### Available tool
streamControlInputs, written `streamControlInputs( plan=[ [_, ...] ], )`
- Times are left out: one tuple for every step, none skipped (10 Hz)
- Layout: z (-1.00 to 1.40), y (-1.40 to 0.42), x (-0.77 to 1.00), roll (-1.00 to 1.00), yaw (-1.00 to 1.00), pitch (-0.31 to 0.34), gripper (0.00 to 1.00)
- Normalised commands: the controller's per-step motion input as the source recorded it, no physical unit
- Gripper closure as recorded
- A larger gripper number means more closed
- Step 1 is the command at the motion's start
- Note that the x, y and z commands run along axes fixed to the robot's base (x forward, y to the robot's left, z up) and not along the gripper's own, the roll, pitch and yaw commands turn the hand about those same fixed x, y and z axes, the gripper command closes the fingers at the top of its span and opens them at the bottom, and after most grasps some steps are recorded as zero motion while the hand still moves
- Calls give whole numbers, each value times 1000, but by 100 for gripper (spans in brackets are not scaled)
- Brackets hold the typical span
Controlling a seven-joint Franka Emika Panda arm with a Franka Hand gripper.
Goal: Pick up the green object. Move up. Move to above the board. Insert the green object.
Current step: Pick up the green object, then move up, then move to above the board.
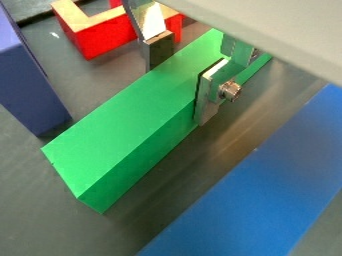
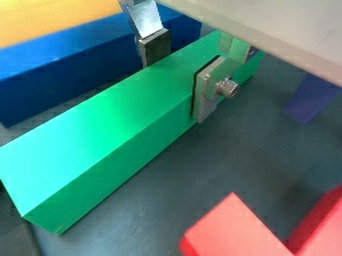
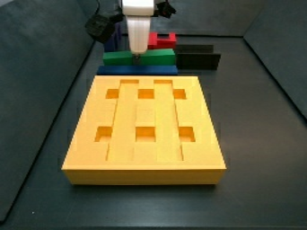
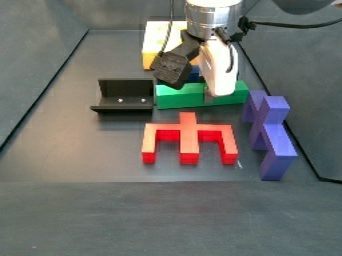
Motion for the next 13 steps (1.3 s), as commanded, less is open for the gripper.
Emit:
streamControlInputs(
  plan=[
    [0, 0, 0, 0, 0, 0, 100],
    [0, 0, 0, 0, 0, 0, 100],
    [0, 0, 0, 0, 0, 0, 100],
    [0, 0, 0, 0, 0, 0, 100],
    [833, 0, 0, 0, 0, 0, 100],
    [798, -6, 28, -3, 45, 5, 100],
    [487, -12, 6, -14, 47, 43, 100],
    [277, -11, 24, -18, 36, 31, 100],
    [1400, 0, 0, 0, 0, 0, 100],
    [1400, -1, -9, -1, -2, 12, 100],
    [1400, -6, -37, -12, -2, 10, 100],
    [1400, -2, -22, -18, 4, -11, 100],
    [1400, -2, 10, -33, -4, 36, 100]
  ],
)
